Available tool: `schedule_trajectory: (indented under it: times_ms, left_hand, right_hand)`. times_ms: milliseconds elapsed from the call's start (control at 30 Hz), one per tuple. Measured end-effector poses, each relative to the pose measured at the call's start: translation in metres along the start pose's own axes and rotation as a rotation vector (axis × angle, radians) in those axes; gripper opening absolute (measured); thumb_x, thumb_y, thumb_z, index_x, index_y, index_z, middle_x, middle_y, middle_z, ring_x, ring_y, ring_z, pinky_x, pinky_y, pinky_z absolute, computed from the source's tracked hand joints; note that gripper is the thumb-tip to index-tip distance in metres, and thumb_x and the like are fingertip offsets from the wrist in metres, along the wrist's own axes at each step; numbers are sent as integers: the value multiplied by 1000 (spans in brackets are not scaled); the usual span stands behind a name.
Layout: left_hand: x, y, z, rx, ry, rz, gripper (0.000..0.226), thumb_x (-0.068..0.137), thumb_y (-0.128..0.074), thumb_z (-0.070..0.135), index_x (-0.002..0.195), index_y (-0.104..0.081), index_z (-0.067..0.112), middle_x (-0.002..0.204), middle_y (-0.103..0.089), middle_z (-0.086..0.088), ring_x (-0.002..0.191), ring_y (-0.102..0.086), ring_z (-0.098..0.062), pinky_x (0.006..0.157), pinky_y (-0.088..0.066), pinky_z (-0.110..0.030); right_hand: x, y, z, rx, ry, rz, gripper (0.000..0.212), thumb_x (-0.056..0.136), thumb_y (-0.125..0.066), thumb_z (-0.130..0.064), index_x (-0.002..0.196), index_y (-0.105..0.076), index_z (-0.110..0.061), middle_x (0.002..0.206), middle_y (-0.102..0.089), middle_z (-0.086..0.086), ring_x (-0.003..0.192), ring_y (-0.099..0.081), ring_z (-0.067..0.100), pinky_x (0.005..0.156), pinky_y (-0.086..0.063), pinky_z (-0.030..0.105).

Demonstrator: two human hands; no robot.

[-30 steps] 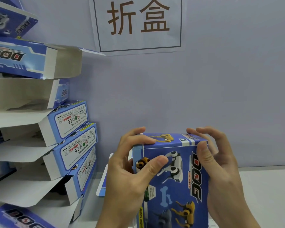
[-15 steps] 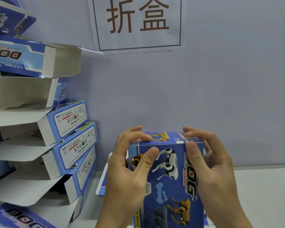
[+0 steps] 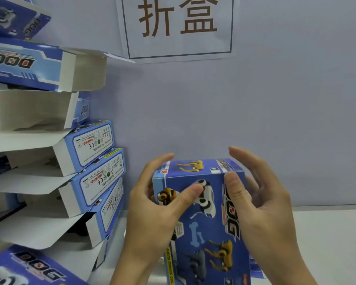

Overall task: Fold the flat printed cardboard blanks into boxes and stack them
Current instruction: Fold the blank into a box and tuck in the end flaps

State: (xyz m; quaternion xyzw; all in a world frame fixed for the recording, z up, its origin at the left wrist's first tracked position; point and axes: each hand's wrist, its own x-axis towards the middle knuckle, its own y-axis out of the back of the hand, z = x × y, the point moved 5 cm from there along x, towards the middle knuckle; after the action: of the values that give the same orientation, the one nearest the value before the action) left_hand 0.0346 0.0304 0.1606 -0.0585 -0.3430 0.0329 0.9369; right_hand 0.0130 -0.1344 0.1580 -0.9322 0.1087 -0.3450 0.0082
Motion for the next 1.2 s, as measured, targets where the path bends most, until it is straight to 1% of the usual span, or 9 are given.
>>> schedule_trajectory:
  times_ms: [167, 267, 400, 500, 600, 867, 967, 1067, 1200]
  left_hand:
    - [5, 25, -12, -81, -12, 221, 43, 60, -80, 49, 96, -60, 37, 88, -75, -1, 72, -75, -17, 56, -58, -29]
    - [7, 35, -22, -284, 44, 354, 46, 60, -81, 48, 97, -58, 35, 92, -77, -3, 79, -76, -21, 58, -59, -32]
    - [3, 39, -37, -405, 122, 569, 45, 59, -82, 50, 96, -59, 38, 108, -75, 3, 92, -75, -18, 62, -61, -33]
    - [0, 40, -45, -493, 160, 697, 37, 66, -81, 49, 96, -60, 43, 110, -74, 11, 95, -75, -15, 60, -60, -30]
    - [-4, 35, -51, -519, 183, 739, 48, 74, -80, 46, 113, -55, 35, 110, -74, 9, 89, -76, -16, 58, -59, -34]
    - [-13, 4, -69, -494, 303, 623, 37, 61, -80, 55, 86, -55, 44, 98, -77, 6, 82, -76, -17, 54, -57, -34]
    - [-18, -18, -76, -490, 378, 422, 44, 59, -79, 53, 97, -60, 45, 102, -76, 3, 91, -75, -21, 61, -59, -34]
    - [-25, -38, -80, -464, 424, 233, 49, 62, -79, 47, 107, -60, 46, 104, -76, -2, 93, -75, -25, 65, -60, -32]
    - [-25, -39, -79, -336, 415, 185, 68, 55, -80, 45, 118, -57, 34, 105, -75, 0, 95, -74, -20, 64, -59, -23]
  right_hand:
    - [-1, 10, -13, -308, 226, 221, 21, 86, -61, -45, 95, -65, -27, 86, -59, -8, 81, -55, 4, 66, -42, 10]
    - [-3, -1, -21, -352, 282, 74, 29, 91, -49, -38, 73, -63, -21, 56, -52, -9, 53, -48, 9, 47, -33, 13]
    - [-9, -19, -26, -393, 329, -23, 51, 94, -43, -42, 58, -63, -11, 52, -58, -8, 47, -55, 8, 40, -38, 19]
    - [-9, -27, -3, -406, 6, -154, 76, 93, -35, -68, 59, -66, -8, 54, -65, -14, 45, -59, 3, 41, -45, 22]
    - [-11, -24, 26, -556, -294, -256, 98, 63, -16, -85, 72, -71, -5, 64, -70, -15, 54, -65, 7, 61, -57, 37]
    - [-10, -3, 61, -623, -436, -33, 84, 67, -24, -91, 61, -60, -15, 64, -68, -5, 64, -66, 11, 61, -53, 35]
    - [-7, -3, 71, -168, -489, 32, 68, 61, -42, -86, 100, -63, -33, 80, -71, -24, 75, -70, 0, 62, -56, 23]
    - [-7, -3, 81, 252, -535, 62, 80, 67, -62, -69, 140, -37, -45, 99, -76, -14, 88, -75, 13, 72, -61, 36]
    - [-7, 7, 95, 451, -518, 158, 95, 62, -73, -61, 146, -31, -49, 103, -74, -15, 93, -75, 25, 64, -61, 35]
